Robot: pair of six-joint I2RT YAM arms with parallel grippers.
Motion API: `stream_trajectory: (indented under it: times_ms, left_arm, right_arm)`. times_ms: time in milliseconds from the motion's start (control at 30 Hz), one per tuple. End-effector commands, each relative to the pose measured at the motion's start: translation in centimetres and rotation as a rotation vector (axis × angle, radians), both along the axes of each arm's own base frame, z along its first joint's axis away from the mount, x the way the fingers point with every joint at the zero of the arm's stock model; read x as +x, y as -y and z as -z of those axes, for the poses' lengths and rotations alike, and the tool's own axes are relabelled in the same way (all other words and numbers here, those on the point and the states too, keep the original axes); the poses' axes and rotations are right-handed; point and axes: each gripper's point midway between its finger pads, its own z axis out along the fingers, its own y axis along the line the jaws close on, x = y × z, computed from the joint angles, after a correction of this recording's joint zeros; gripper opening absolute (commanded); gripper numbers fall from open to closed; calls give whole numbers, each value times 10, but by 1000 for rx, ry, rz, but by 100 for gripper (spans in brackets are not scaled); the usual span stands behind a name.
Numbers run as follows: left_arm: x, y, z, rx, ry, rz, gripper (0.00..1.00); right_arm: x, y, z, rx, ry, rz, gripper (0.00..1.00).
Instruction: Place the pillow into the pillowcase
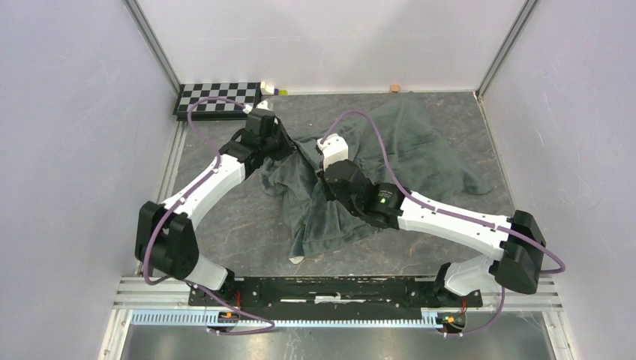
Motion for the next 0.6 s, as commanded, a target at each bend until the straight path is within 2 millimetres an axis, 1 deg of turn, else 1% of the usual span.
stream_trajectory:
  times_ms: [0, 67, 100, 133, 200, 233, 267, 300, 367, 400, 433, 500, 567]
  left_arm:
    - [10, 25, 11, -77, -15, 54, 2]
    - [13, 23, 30, -48, -50, 47, 4]
    - [14, 24, 36, -40, -60, 51, 7]
    - [15, 24, 42, -36, -71, 56, 12]
    - [13, 25, 48, -32, -87, 61, 20]
    - [13, 22, 46, -25, -82, 50, 24]
    - [13, 17, 45, -14, -77, 37, 26]
    - [14, 9, 43, 5, -78, 10, 25]
    - [20, -8, 41, 27, -93, -38, 16]
    - [24, -17, 42, 32, -104, -60, 13]
    - [29, -21, 40, 35, -105, -68, 10]
    - [34, -23, 41, 53, -126, -59, 9]
    - [36, -18, 44, 47, -137, -34, 11]
  right_arm:
    - [9, -20, -36, 86, 47, -12, 0]
    - [10, -30, -42, 107, 46, -34, 0]
    - [10, -37, -47, 124, 48, -50, 0]
    - [11, -42, -48, 128, 45, -62, 0]
    - [12, -53, -51, 144, 39, -85, 0]
    - [12, -58, -49, 145, 31, -96, 0]
    - [11, -62, -48, 152, 25, -107, 0]
    - [10, -67, -43, 155, 13, -123, 0]
    - [5, -77, -30, 156, -14, -161, 0]
    - [3, -82, -22, 149, -33, -177, 0]
    - [1, -86, -12, 138, -49, -188, 0]
    - [-1, -93, 8, 117, -83, -215, 0]
    - [-3, -99, 24, 90, -105, -242, 0]
